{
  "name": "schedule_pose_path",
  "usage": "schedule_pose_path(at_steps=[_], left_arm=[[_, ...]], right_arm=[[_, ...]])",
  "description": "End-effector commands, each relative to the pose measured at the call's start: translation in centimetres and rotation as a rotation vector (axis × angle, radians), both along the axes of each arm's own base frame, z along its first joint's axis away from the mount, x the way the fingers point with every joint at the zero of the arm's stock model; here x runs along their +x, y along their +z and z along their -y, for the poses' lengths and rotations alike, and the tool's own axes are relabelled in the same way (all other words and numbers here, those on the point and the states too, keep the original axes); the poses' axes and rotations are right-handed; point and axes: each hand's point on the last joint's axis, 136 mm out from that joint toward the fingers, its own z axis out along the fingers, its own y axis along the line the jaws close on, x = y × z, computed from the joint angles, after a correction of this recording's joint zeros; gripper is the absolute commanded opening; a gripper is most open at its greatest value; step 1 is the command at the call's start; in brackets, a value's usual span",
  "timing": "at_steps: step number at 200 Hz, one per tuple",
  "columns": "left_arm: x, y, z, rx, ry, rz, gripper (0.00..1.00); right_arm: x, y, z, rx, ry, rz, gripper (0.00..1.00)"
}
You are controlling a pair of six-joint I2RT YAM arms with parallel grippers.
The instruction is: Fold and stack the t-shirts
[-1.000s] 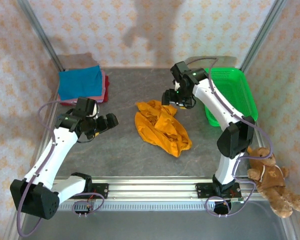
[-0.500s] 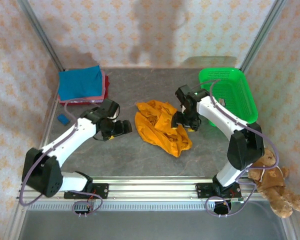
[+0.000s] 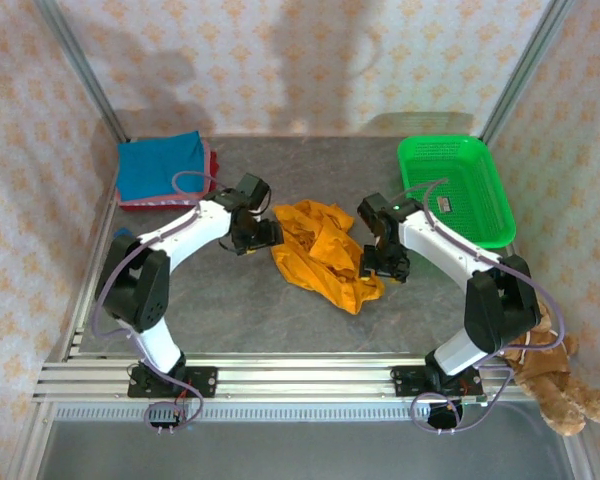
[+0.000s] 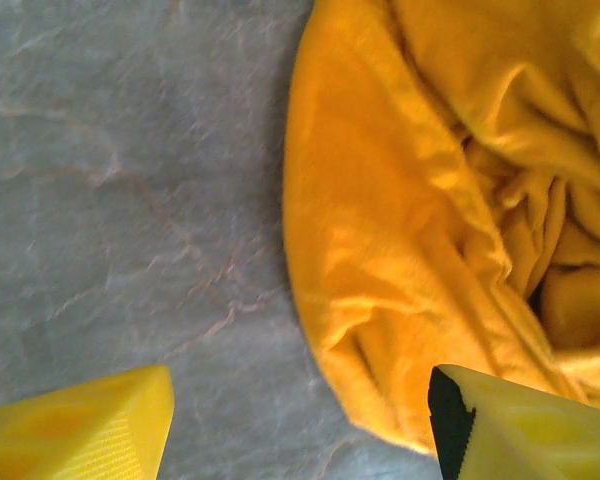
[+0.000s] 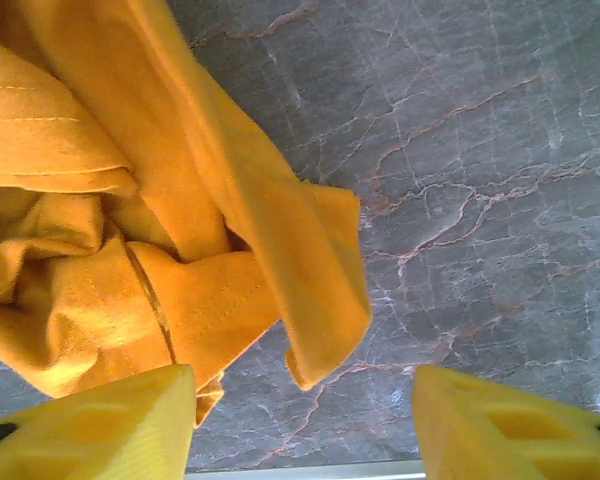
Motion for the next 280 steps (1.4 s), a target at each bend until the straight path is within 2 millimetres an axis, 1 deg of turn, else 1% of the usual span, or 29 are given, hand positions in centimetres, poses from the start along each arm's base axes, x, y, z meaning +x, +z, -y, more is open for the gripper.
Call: schedule_pose_path(at_steps=[1, 26, 34, 36, 40, 56, 66, 88, 97, 115, 126, 134, 145, 150, 153, 164, 177, 194, 195, 206, 208, 210, 226, 237, 248, 252, 261, 270, 280], left_arm=[[1.4, -0.8, 1.1, -0.008, -0.027, 0.001, 0.66], [2.0, -2.2, 2.4, -0.021, -0.039, -0.024, 0.62], [2.3, -2.2, 2.7, -0.026, -0.041, -0.018, 0.6], [2.3, -3.0, 2.8, -0.019, -0.043, -0.035, 0.6], [2.4, -3.4, 3.0, -0.018, -0.043, -0.043, 0.59], [2.7, -4.3, 3.8, -0.017, -0.054, -0.058, 0.49], [3.0, -4.5, 4.1, -0.013, -0.056, -0.061, 0.4], [3.5, -4.5, 4.3, -0.017, -0.045, -0.049, 0.2], [3.6, -4.4, 4.3, -0.017, -0.045, -0.044, 0.13], [3.6, -3.6, 4.3, -0.021, -0.045, -0.03, 0.03], [3.6, -2.8, 4.3, -0.023, -0.047, -0.017, 0.0], [3.7, -1.8, 4.1, -0.021, -0.048, 0.0, 0.0], [3.8, -0.3, 3.8, -0.015, -0.051, 0.03, 0.0], [3.8, -0.1, 3.5, -0.008, -0.049, 0.03, 0.0], [3.8, 1.3, 3.5, -0.019, -0.049, 0.058, 0.0], [3.9, 3.4, 3.0, -0.022, -0.045, 0.091, 0.0], [3.9, 6.1, 2.0, -0.018, -0.037, 0.132, 0.0], [3.9, 10.5, -0.1, -0.019, -0.002, 0.203, 0.0], [3.9, 10.7, -0.1, -0.02, -0.001, 0.206, 0.0], [3.8, 14.0, -1.7, -0.042, 0.032, 0.259, 0.0], [3.7, 14.6, -2.0, -0.045, 0.038, 0.269, 0.0], [3.7, 15.3, -2.4, -0.048, 0.045, 0.28, 0.0], [2.8, 20.2, -5.1, -0.058, 0.094, 0.361, 0.0], [1.9, 23.3, -6.8, -0.049, 0.107, 0.425, 0.0], [0.9, 25.8, -8.3, -0.036, 0.129, 0.478, 0.0], [0.5, 26.5, -8.7, -0.033, 0.138, 0.493, 0.0], [-0.4, 27.9, -9.4, -0.032, 0.154, 0.521, 0.0], [-1.0, 28.7, -9.7, -0.037, 0.162, 0.54, 0.0], [-1.2, 28.7, -9.9, -0.046, 0.169, 0.541, 0.0]], right_arm=[[0.5, -1.0, 1.2, -0.05, -0.008, 0.008, 0.55], [0.7, -2.0, 1.0, -0.044, 0.0, -0.015, 0.52], [0.8, -2.3, 1.0, -0.041, 0.003, -0.018, 0.49], [0.8, -2.4, 1.0, -0.04, 0.003, -0.021, 0.49], [0.8, -2.5, 0.9, -0.04, 0.005, -0.024, 0.47], [1.0, -3.0, 0.8, -0.038, 0.01, -0.035, 0.4], [1.1, -3.1, 0.7, -0.034, 0.015, -0.04, 0.32], [1.4, -2.9, 0.7, -0.029, 0.02, -0.032, 0.18], [1.5, -2.5, 0.6, -0.024, 0.022, -0.027, 0.14], [1.5, -1.6, 0.6, -0.014, 0.023, -0.008, 0.07], [1.5, -0.7, 0.6, -0.005, 0.021, 0.014, 0.02], [1.5, 0.0, 0.6, 0.002, 0.02, 0.026, 0.0], [1.5, 1.5, 0.5, 0.022, 0.016, 0.06, 0.0], [1.5, 2.3, 0.5, 0.034, 0.013, 0.08, 0.0], [1.5, 2.8, 0.5, 0.039, 0.012, 0.091, 0.0], [1.5, 4.6, 0.4, 0.059, 0.008, 0.132, 0.0], [1.8, 7.4, 0.6, 0.076, -0.001, 0.2, 0.0], [2.1, 11.9, 0.8, 0.109, -0.009, 0.319, 0.0], [2.2, 12.5, 0.9, 0.113, -0.012, 0.335, 0.0], [2.3, 15.5, 1.0, 0.139, -0.023, 0.419, 0.0], [2.4, 16.6, 1.1, 0.149, -0.028, 0.449, 0.0], [2.4, 16.9, 1.1, 0.151, -0.028, 0.458, 0.0], [2.4, 22.4, 1.5, 0.212, -0.059, 0.616, 0.0], [2.3, 25.2, 1.6, 0.254, -0.078, 0.697, 0.0], [2.4, 26.9, 1.3, 0.292, -0.084, 0.734, 0.0], [2.3, 27.7, 1.1, 0.314, -0.085, 0.75, 0.0], [2.2, 28.6, 0.8, 0.348, -0.09, 0.765, 0.0], [2.3, 29.2, 0.4, 0.381, -0.097, 0.775, 0.0], [2.7, 28.9, 0.2, 0.389, -0.108, 0.775, 0.0]])
